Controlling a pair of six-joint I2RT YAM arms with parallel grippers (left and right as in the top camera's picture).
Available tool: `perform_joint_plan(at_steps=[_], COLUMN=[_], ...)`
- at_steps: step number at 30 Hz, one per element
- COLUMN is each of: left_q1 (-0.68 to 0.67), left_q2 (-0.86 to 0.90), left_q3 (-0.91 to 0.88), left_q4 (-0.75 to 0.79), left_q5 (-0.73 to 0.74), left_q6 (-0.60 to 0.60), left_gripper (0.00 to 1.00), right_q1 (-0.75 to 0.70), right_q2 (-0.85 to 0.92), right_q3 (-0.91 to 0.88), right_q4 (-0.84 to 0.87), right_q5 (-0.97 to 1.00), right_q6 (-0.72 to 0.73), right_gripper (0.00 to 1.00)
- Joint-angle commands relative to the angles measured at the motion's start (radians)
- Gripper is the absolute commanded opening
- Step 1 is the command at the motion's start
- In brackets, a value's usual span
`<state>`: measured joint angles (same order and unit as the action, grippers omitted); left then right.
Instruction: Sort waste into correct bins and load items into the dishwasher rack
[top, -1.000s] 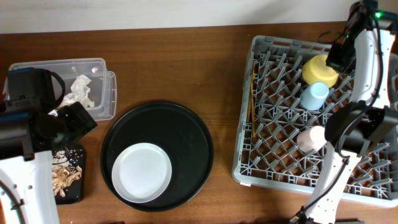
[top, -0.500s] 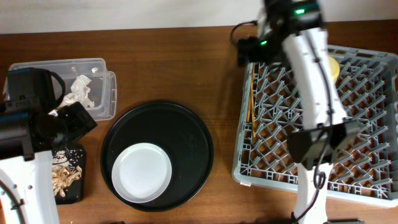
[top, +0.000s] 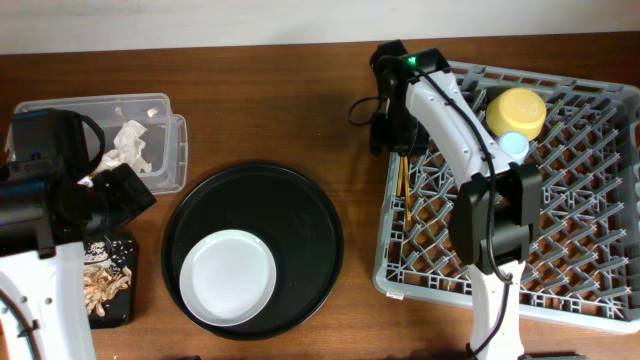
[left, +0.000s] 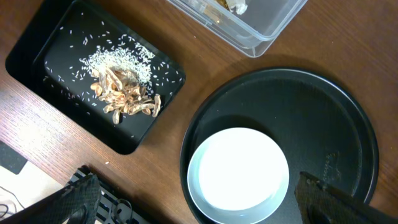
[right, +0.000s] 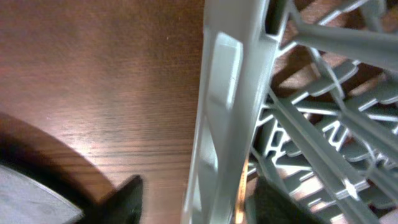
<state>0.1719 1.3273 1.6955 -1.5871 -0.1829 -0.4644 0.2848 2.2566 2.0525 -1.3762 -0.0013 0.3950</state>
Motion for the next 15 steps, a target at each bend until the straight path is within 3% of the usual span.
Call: perform_joint_plan(at_steps=[1, 6, 15], left_q1=[0.006, 0.006, 0.006], left_q2=[-0.012, -0.012, -0.012], left_q3=[0.011, 0.011, 0.011], left_q4=[-0.001, -0.001, -0.001], left_q5=[0.003, 0.003, 0.003], left_q6=[-0.009, -0.009, -0.009], left_gripper=[0.99, 0.99, 0.99], right_q1=[-0.002, 0.0, 0.106], right_q2=[0.005, 0.007, 0.007], right_q3=[-0.05, -0.079, -0.08], right_q4=[0.035, 0.058, 0.048], right_q5=[-0.007, -0.018, -0.047], right_q6=[0.003, -0.037, -0.297], right_gripper=[0.42, 0.27, 0.18])
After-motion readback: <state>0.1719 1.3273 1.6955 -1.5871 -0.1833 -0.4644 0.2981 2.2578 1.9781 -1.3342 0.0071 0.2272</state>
